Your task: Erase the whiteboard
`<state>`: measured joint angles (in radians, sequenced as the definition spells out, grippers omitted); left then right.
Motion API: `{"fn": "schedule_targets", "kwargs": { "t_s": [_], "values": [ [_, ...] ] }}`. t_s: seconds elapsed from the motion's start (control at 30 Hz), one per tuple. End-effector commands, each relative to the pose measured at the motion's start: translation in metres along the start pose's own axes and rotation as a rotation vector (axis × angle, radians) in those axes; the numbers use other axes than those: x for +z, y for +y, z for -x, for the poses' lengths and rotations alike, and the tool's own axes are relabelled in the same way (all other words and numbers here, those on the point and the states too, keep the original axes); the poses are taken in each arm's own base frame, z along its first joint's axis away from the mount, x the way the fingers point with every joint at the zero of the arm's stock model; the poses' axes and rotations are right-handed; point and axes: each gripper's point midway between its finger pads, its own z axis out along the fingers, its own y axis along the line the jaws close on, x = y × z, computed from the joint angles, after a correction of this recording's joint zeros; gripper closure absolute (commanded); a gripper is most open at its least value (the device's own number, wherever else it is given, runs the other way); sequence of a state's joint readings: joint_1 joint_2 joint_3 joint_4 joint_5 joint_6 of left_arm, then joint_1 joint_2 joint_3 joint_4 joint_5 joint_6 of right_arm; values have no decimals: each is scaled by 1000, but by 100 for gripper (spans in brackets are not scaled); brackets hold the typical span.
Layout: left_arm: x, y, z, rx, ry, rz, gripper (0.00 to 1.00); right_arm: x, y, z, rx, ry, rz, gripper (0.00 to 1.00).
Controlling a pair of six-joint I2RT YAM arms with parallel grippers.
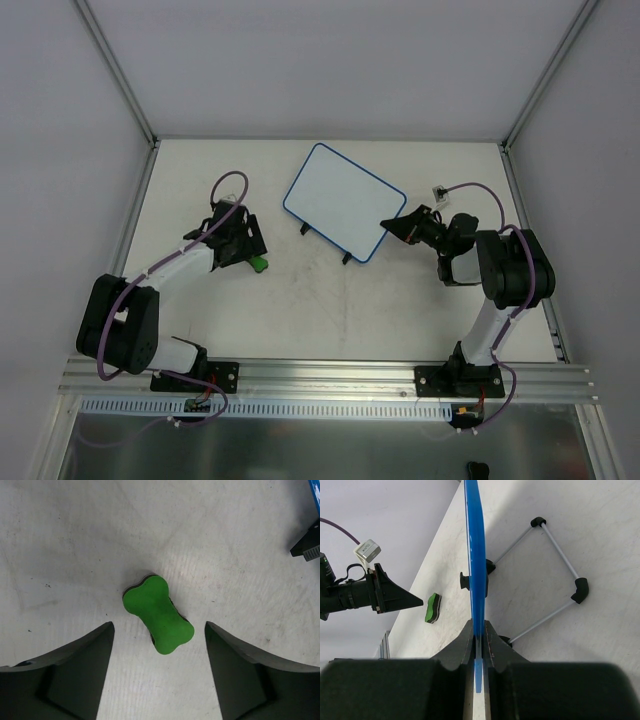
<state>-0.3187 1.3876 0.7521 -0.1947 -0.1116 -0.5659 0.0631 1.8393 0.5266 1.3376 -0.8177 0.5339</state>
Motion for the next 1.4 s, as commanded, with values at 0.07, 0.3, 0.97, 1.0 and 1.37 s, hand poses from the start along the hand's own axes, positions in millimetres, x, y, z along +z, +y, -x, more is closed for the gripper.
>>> {"fn": "schedule_targets", "kwargs": {
  "t_s": [0.07,0.3,0.97,1.0,1.37],
  "values": [
    [-5,13,-4,-22,-11,34,17,-1,27,24,-189,-96,99,96],
    [-22,19,3,-42,-121,8,8,-3,26,24,-197,-101,92,61],
    [-70,34,29,-60,-381,-22,1,-54,53,42,-245,-273,9,1],
    [-70,38,27,-57,-385,-13,1,-57,52,40,-223,-282,-13,1],
    [-86,49,20,-39,-472,-46,1,-96,29,15,-160,-256,-255,1]
  ]
}}
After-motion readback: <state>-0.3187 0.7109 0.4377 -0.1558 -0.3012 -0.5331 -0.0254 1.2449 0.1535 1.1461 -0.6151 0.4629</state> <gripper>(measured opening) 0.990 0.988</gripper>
